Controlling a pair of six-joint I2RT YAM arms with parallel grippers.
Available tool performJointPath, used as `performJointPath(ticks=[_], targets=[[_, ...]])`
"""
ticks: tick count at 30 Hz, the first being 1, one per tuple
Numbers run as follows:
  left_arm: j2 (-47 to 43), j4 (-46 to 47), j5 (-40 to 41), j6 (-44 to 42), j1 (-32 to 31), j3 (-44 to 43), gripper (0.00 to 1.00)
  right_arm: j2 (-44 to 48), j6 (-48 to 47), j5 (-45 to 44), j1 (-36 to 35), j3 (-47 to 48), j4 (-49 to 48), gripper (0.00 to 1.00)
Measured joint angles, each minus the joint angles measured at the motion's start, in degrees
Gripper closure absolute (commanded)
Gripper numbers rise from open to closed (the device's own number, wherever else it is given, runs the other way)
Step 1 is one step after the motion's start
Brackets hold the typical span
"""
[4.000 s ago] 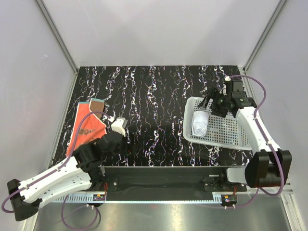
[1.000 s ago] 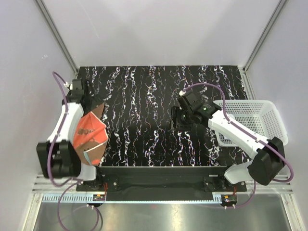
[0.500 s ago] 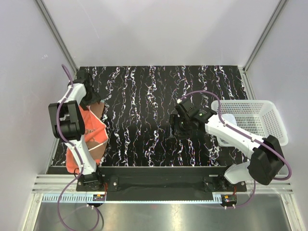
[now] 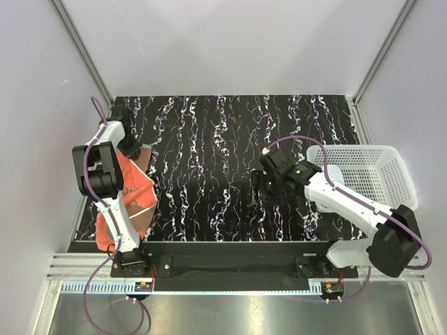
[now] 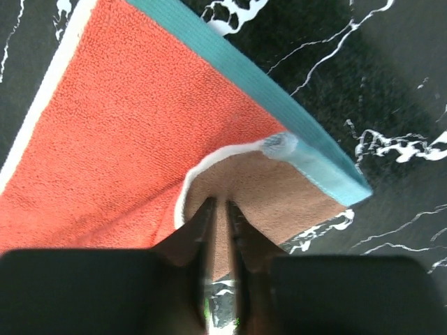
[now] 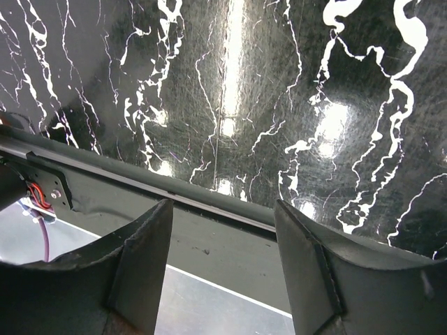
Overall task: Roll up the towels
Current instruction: Move the towel to the center of the board
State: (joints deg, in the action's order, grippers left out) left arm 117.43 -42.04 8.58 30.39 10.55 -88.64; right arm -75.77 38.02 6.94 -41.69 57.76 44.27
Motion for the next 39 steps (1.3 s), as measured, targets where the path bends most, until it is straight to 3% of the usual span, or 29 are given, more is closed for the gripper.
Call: performJointPath(ticks=[2,3,6,9,20,29,36,39], targets=[[0.0,0.1,0.0,-0.1,0.1,0.5,0.87,0.8,0.0,-0.2,0.0,-0.3,0.2,0.33],[-0.2,0.2,0.0,-0.1,0.2,1.0,0.68,1.2,0.0,-0.3,0.0,-0.5,0.2,0.32],[-1.6,0.1,0.3,-0.3,0.5,3.1,0.39,2.2,0.2,-0.3,0.0,-1.2,0.5,0.33],[-5.0,0.1,0.6,0.0,0.6,5.6,0.36,3.0,0.5,-0.3,0.0,-1.8,0.7,0.32],[-15.5,2.8,1.7,0.0,1.0,10.5,0.37,4.9,0.9,-0.5,0.0,-2.3,1.1,0.32],[-11.1,2.7,2.3,0.6,1.5,10.4,0.37,5.0,1.3,-0.5,0.0,-3.0,1.1,0.32],[-6.2,2.4,1.5,1.3,2.2,10.4,0.54,5.6,1.6,-0.5,0.0,-3.8,1.1,0.32],[-5.6,2.5,1.0,1.8,2.5,10.4,0.75,5.6,1.7,-0.5,0.0,-4.2,1.1,0.32]])
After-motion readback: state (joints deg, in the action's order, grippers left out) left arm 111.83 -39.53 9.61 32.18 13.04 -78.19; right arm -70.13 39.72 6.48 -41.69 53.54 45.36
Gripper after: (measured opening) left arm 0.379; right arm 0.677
